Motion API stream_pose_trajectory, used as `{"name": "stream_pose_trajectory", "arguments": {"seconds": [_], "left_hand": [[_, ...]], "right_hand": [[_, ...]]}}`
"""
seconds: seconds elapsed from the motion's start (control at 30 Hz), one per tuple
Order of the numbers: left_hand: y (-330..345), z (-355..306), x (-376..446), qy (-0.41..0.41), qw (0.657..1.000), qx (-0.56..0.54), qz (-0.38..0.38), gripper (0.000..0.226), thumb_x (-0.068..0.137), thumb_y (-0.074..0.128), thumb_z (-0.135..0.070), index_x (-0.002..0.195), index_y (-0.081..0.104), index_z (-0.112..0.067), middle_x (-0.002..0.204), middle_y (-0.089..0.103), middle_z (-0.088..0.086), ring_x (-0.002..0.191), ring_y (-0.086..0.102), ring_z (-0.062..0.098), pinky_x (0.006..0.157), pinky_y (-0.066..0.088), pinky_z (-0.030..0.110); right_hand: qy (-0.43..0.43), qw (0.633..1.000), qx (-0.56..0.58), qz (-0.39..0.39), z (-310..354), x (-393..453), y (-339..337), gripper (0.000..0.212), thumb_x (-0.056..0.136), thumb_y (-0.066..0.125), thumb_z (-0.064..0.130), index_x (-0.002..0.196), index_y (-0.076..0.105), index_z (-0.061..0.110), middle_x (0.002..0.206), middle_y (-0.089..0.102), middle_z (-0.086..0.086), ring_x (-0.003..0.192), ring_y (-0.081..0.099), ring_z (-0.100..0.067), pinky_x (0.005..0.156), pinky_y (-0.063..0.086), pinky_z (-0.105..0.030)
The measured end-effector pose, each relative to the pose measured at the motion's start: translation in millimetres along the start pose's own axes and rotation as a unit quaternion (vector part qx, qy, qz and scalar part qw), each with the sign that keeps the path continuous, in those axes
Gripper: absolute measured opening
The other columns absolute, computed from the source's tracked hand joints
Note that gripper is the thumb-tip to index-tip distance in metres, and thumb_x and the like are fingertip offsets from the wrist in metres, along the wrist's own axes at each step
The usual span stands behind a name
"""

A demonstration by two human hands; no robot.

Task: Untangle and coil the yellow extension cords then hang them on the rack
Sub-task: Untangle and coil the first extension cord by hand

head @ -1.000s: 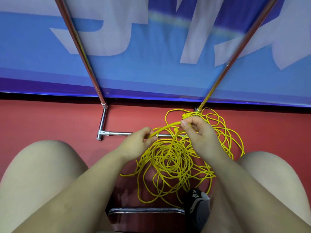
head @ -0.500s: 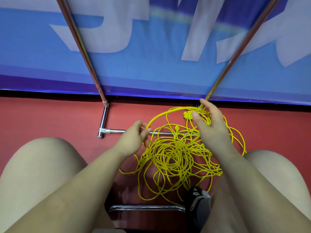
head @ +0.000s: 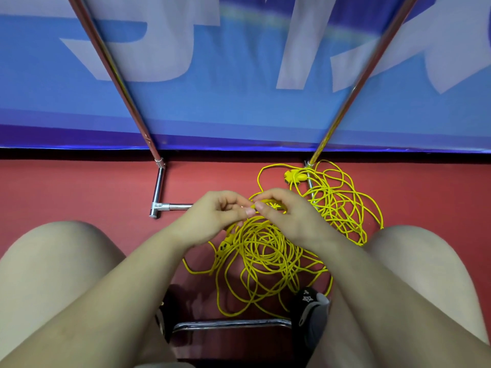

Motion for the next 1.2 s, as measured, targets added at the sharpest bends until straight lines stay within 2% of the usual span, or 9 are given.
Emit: {"name": "stream_pose_trajectory", "arguments": {"seconds": [0.17, 0.33, 0.43, 0.53, 0.63, 0.77, 0.93, 1.07, 1.2], "left_hand": [[-5, 8, 3, -0.001, 1.000, 0.019, -0.019, 0.027, 0.074, 0.074, -0.038, 0.077, 0.061, -0.015, 0.061, 0.054, -0.005, 0.058, 0.046, 0.011, 0.061, 0.039, 0.029], [-3, 21, 5, -0.007, 0.998, 0.065, -0.009, 0.049, 0.072, 0.060, -0.059, 0.079, 0.060, -0.010, 0.079, 0.056, 0.010, 0.076, 0.049, 0.017, 0.075, 0.040, 0.036], [0, 26, 6, -0.011, 0.998, 0.058, -0.005, 0.036, 0.081, 0.062, -0.048, 0.079, 0.055, -0.013, 0.077, 0.051, 0.009, 0.074, 0.044, 0.016, 0.071, 0.037, 0.034], [-2, 34, 9, -0.011, 0.994, 0.104, -0.012, 0.019, 0.092, 0.058, -0.027, 0.078, 0.051, -0.017, 0.071, 0.047, -0.002, 0.069, 0.041, 0.010, 0.068, 0.037, 0.030], [-4, 41, 12, -0.011, 0.986, 0.164, -0.019, 0.011, 0.095, 0.054, -0.020, 0.084, 0.051, -0.021, 0.078, 0.051, -0.003, 0.075, 0.045, 0.010, 0.076, 0.040, 0.031], [-9, 38, 14, -0.018, 0.984, 0.159, -0.076, 0.013, 0.093, 0.057, -0.017, 0.082, 0.052, -0.020, 0.077, 0.060, -0.001, 0.073, 0.054, 0.013, 0.074, 0.043, 0.029], [-15, 32, 13, -0.022, 0.985, 0.105, -0.138, 0.018, 0.092, 0.058, -0.018, 0.076, 0.050, -0.019, 0.065, 0.065, 0.001, 0.062, 0.061, 0.016, 0.068, 0.047, 0.027], [-12, 15, 12, -0.026, 0.986, -0.021, -0.161, 0.018, 0.093, 0.055, -0.013, 0.077, 0.048, -0.012, 0.053, 0.064, -0.002, 0.047, 0.057, 0.009, 0.055, 0.051, 0.020], [-8, -5, 10, -0.040, 0.978, -0.114, -0.169, 0.017, 0.095, 0.051, -0.016, 0.080, 0.047, -0.011, 0.053, 0.066, -0.003, 0.043, 0.059, 0.005, 0.054, 0.052, 0.018]], "right_hand": [[0.011, 0.997, 0.077, -0.016, 6, -2, -1, 0.009, 0.086, 0.065, 0.022, 0.078, 0.061, 0.018, 0.090, 0.065, -0.013, 0.086, 0.058, -0.024, 0.082, 0.044, -0.030], [0.004, 0.985, 0.174, -0.009, 12, -4, -8, 0.012, 0.087, 0.063, 0.014, 0.077, 0.058, 0.019, 0.069, 0.057, 0.008, 0.068, 0.051, -0.002, 0.067, 0.041, -0.017], [0.022, 0.966, 0.258, -0.019, 14, -6, -13, 0.011, 0.087, 0.060, 0.012, 0.077, 0.057, 0.016, 0.060, 0.055, 0.013, 0.059, 0.049, 0.000, 0.062, 0.040, -0.015], [0.040, 0.943, 0.329, -0.014, 19, -9, -14, 0.008, 0.083, 0.059, 0.016, 0.076, 0.056, 0.017, 0.072, 0.058, 0.002, 0.077, 0.054, -0.016, 0.074, 0.046, -0.034], [0.048, 0.917, 0.396, -0.013, 22, -9, -17, 0.010, 0.075, 0.059, 0.022, 0.078, 0.054, 0.013, 0.071, 0.064, 0.004, 0.078, 0.062, -0.013, 0.075, 0.053, -0.034], [0.085, 0.926, 0.354, -0.100, 10, -2, -21, 0.010, 0.088, 0.057, 0.019, 0.078, 0.057, 0.019, 0.076, 0.063, 0.003, 0.083, 0.058, -0.015, 0.081, 0.047, -0.039], [0.081, 0.964, 0.121, -0.224, -13, 4, -30, 0.005, 0.090, 0.059, 0.025, 0.095, 0.060, 0.026, 0.105, 0.062, -0.002, 0.099, 0.056, -0.015, 0.086, 0.045, -0.029], [0.038, 0.984, 0.028, -0.170, -13, 4, -15, 0.025, 0.085, 0.065, 0.024, 0.109, 0.058, 0.022, 0.109, 0.058, 0.003, 0.098, 0.055, -0.010, 0.087, 0.043, -0.023], [0.032, 0.999, 0.000, 0.004, -12, -1, 11, 0.030, 0.084, 0.067, 0.022, 0.113, 0.060, 0.019, 0.107, 0.061, 0.004, 0.102, 0.057, -0.009, 0.088, 0.044, -0.021]]}}
Point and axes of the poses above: each hand's wrist, its own x-axis towards the middle knuckle, its own y-axis out of the palm, z = x × y, the point moved 2 cm from there along x, towards the middle knuckle
